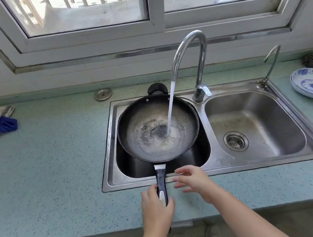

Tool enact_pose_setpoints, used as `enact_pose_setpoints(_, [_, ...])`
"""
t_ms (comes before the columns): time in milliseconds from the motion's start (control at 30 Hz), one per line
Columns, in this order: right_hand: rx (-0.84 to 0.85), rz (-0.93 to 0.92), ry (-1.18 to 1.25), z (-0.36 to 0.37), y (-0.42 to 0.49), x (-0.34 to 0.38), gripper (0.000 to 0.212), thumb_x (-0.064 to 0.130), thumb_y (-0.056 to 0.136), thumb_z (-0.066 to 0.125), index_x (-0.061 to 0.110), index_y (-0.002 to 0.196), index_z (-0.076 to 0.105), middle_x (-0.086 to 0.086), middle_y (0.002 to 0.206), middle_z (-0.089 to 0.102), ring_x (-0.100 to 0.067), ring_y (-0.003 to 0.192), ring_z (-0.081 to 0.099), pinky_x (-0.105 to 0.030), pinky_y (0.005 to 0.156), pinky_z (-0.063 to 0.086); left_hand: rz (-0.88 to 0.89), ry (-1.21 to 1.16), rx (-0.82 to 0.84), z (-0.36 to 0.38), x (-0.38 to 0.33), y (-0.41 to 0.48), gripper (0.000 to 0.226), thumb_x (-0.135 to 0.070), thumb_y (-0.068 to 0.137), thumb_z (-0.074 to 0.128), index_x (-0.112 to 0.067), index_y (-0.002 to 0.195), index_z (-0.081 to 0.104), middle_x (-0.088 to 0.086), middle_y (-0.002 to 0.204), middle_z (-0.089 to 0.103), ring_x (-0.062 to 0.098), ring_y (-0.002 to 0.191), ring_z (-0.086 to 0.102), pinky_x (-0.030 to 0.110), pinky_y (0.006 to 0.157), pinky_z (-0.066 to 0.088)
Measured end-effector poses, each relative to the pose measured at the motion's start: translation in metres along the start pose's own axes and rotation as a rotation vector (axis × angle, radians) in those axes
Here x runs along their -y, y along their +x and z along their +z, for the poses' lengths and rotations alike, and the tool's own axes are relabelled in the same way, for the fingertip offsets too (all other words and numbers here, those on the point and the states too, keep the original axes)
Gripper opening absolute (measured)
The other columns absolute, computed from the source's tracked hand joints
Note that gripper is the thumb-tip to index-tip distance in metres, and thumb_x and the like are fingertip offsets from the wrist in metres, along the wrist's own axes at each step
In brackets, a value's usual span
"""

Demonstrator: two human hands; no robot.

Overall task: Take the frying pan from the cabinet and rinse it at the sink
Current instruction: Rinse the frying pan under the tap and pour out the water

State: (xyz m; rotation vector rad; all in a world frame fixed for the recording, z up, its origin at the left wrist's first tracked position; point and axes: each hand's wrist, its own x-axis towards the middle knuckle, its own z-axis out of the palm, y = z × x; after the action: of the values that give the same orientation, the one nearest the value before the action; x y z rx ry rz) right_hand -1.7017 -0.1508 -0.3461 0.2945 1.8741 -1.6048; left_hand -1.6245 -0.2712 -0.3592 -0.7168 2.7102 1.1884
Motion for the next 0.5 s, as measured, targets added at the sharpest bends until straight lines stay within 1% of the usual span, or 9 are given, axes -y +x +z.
enact_pose_setpoints(67, [-0.034, -0.039, -0.006, -0.014, 0.005, 0.009, 0.02, 0.007, 0.087, 0.058, 0.012, 0.105, 0.055, -0.005, 0.093, 0.065, -0.011, 0.071, 0.066, -0.026, 0.067, 0.047, 0.083, 0.095, -0.064, 0.004, -0.008, 0.009, 0.046, -0.024, 0.081, 0.063, -0.011, 0.123, 0.048, 0.005, 0.118, 0.045, 0.021, 0.113, 0.044, 0.024, 0.092, 0.035])
enact_pose_setpoints(133, [-0.075, -0.079, 0.01, -0.03, 0.012, 0.017, 0.02, 0.006, 0.086, 0.058, 0.011, 0.106, 0.057, -0.004, 0.089, 0.066, -0.011, 0.07, 0.066, -0.026, 0.066, 0.046, 0.161, 0.153, -0.094, 0.009, -0.019, 0.019, 0.045, -0.022, 0.08, 0.064, -0.008, 0.122, 0.051, 0.007, 0.119, 0.046, 0.022, 0.113, 0.045, 0.025, 0.093, 0.036])
enact_pose_setpoints(200, [-0.118, -0.122, -0.003, -0.047, 0.02, 0.024, 0.017, 0.007, 0.087, 0.057, 0.014, 0.103, 0.057, -0.003, 0.088, 0.066, -0.009, 0.07, 0.066, -0.022, 0.062, 0.045, 0.259, 0.189, -0.118, 0.016, -0.031, 0.03, 0.04, -0.017, 0.076, 0.067, -0.005, 0.113, 0.058, 0.009, 0.114, 0.052, 0.027, 0.106, 0.052, 0.031, 0.09, 0.043])
enact_pose_setpoints(233, [-0.145, -0.153, -0.026, -0.057, 0.025, 0.027, 0.015, 0.008, 0.088, 0.057, 0.014, 0.102, 0.057, -0.001, 0.088, 0.066, -0.008, 0.072, 0.065, -0.019, 0.061, 0.045, 0.311, 0.209, -0.134, 0.022, -0.036, 0.037, 0.038, -0.017, 0.071, 0.068, -0.004, 0.107, 0.062, 0.011, 0.108, 0.057, 0.03, 0.099, 0.057, 0.036, 0.085, 0.049])
enact_pose_setpoints(267, [-0.174, -0.194, -0.054, -0.067, 0.03, 0.031, 0.016, 0.009, 0.089, 0.057, 0.014, 0.103, 0.057, 0.002, 0.087, 0.066, -0.009, 0.074, 0.065, -0.02, 0.064, 0.047, 0.347, 0.229, -0.14, 0.028, -0.042, 0.045, 0.038, -0.019, 0.067, 0.067, -0.004, 0.101, 0.064, 0.012, 0.103, 0.061, 0.031, 0.092, 0.061, 0.039, 0.078, 0.053])
enact_pose_setpoints(300, [-0.209, -0.236, -0.09, -0.078, 0.035, 0.035, 0.016, 0.01, 0.088, 0.057, 0.015, 0.104, 0.058, 0.004, 0.086, 0.065, -0.01, 0.078, 0.065, -0.023, 0.07, 0.05, 0.369, 0.243, -0.132, 0.033, -0.05, 0.051, 0.038, -0.022, 0.064, 0.064, -0.005, 0.098, 0.064, 0.013, 0.099, 0.064, 0.031, 0.087, 0.064, 0.038, 0.074, 0.056])
enact_pose_setpoints(367, [-0.276, -0.306, -0.181, -0.098, 0.043, 0.045, 0.02, 0.011, 0.087, 0.059, 0.016, 0.107, 0.06, 0.003, 0.089, 0.065, -0.013, 0.085, 0.062, -0.032, 0.087, 0.051, 0.429, 0.272, -0.124, 0.042, -0.068, 0.062, 0.037, -0.029, 0.066, 0.053, -0.012, 0.098, 0.056, 0.013, 0.096, 0.068, 0.028, 0.088, 0.064, 0.037, 0.071, 0.057])
enact_pose_setpoints(433, [-0.332, -0.359, -0.32, -0.117, 0.05, 0.056, 0.028, 0.012, 0.087, 0.059, 0.011, 0.115, 0.058, -0.002, 0.099, 0.064, -0.014, 0.092, 0.059, -0.034, 0.093, 0.048, 0.473, 0.295, -0.095, 0.053, -0.084, 0.073, 0.036, -0.031, 0.067, 0.044, -0.015, 0.098, 0.051, 0.013, 0.098, 0.069, 0.028, 0.09, 0.064, 0.037, 0.07, 0.059])
enact_pose_setpoints(500, [-0.363, -0.435, -0.47, -0.136, 0.058, 0.064, 0.034, 0.014, 0.088, 0.057, 0.007, 0.121, 0.055, -0.007, 0.112, 0.059, -0.017, 0.103, 0.057, -0.031, 0.096, 0.044, 0.499, 0.324, -0.048, 0.065, -0.097, 0.084, 0.036, -0.029, 0.066, 0.043, -0.015, 0.097, 0.055, 0.014, 0.101, 0.069, 0.03, 0.089, 0.067, 0.039, 0.069, 0.059])
